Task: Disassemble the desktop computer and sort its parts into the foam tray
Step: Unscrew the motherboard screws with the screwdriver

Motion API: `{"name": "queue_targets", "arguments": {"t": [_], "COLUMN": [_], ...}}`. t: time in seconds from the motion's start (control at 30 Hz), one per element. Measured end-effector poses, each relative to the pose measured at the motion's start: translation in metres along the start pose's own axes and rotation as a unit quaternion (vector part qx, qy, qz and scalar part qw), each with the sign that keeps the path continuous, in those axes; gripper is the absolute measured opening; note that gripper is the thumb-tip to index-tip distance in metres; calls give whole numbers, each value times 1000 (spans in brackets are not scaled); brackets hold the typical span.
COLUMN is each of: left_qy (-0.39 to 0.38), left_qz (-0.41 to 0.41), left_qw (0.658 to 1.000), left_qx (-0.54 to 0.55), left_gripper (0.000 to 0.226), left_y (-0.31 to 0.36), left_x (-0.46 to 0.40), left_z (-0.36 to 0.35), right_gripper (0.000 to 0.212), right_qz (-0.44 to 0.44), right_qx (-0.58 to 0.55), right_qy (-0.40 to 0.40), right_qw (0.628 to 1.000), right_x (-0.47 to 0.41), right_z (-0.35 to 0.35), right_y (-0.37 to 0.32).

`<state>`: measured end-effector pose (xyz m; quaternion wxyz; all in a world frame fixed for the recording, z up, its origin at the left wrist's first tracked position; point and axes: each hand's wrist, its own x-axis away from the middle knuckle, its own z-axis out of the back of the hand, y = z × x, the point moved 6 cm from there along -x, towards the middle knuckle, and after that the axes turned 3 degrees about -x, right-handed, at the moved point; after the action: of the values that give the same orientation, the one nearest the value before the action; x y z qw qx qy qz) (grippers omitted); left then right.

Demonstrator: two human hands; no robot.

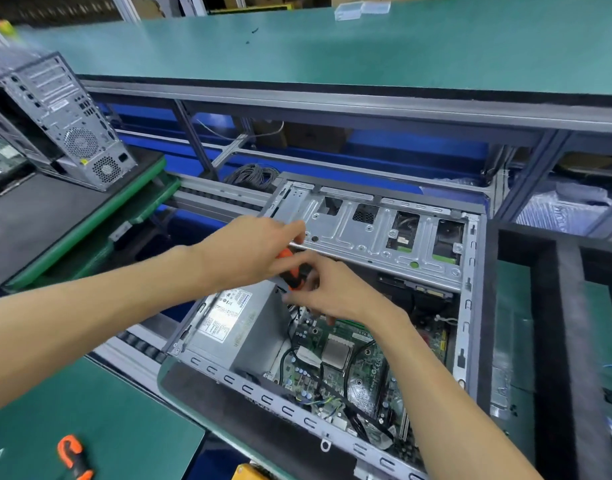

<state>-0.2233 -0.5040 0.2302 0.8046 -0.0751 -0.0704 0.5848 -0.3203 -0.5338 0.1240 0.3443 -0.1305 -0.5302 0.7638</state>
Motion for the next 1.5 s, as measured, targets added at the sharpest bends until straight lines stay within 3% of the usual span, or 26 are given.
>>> {"name": "queue_targets", "arguments": {"t": [0.07, 0.1, 0.2, 0.27, 0.33, 0.43, 0.5, 0.6, 0.67, 0.77, 0.83, 0.93, 1.03, 1.13, 1.3, 1.37, 1.47, 1.5], "left_qy": [24, 34, -43, -91, -62, -22, -15, -72, -50, -16, -7, -68, -31, 0, -57, -35, -20, -3], "left_qz": [24, 14, -61, -86, -43, 11, 1, -53, -16, 69, 43, -53, -12, 89, -34, -6, 79, 79], "left_qw": [994, 994, 993, 984, 996, 995, 1000, 988, 996, 995, 999, 984, 995, 996, 989, 995, 992, 991], "left_qx": [-106, -105, 91, 125, 54, -92, -19, 127, 71, -75, 10, 154, 91, -31, 131, 88, -96, -106], "left_gripper": [40, 41, 32, 31, 21, 50, 45, 29, 23, 46, 43, 33, 18, 45, 32, 20, 56, 57], "left_y": [6, 10, 10, 8, 5, 4, 3, 5, 6, 2, 2, 8, 8, 3, 10, 8, 3, 2], "left_x": [-1, 0, 7, 8, 3, -5, -5, 1, 0, 0, 5, 15, 8, -1, 7, 6, 0, -1], "left_z": [-1, -1, -2, -4, -4, -1, 0, -4, -4, -2, -2, 0, 3, 2, -2, 0, 3, 3], "right_gripper": [27, 21, 29, 27, 27, 20, 22, 22, 15, 19, 18, 20, 21, 18, 26, 26, 15, 17], "right_qz": [25, 33, 58, 56, 61, 65, 74, 65, 55, 46, 50, 41, 27, 17, 7, 9, 19, 20], "right_qx": [68, 73, 77, 77, 78, 56, 37, 50, 72, 106, 102, 105, 120, 110, 99, 102, 97, 98], "right_qy": [36, 55, 94, 97, 95, 98, 102, 98, 87, 93, 102, 101, 92, 91, 101, 99, 102, 105], "right_qw": [997, 995, 991, 991, 991, 991, 991, 992, 992, 989, 988, 989, 988, 990, 990, 990, 990, 989], "right_x": [-1, -1, -3, -3, -3, -3, -3, -6, -9, -10, -10, -12, -12, -8, -7, -7, -6, -6], "right_z": [-3, -2, 5, 7, 6, 4, 4, 3, 0, -5, -6, -6, -8, -8, -1, -1, -3, -3], "right_y": [-3, -4, -3, -4, -5, -5, -5, -1, 2, 4, 3, 2, 2, 2, 3, 2, 1, 1]}}
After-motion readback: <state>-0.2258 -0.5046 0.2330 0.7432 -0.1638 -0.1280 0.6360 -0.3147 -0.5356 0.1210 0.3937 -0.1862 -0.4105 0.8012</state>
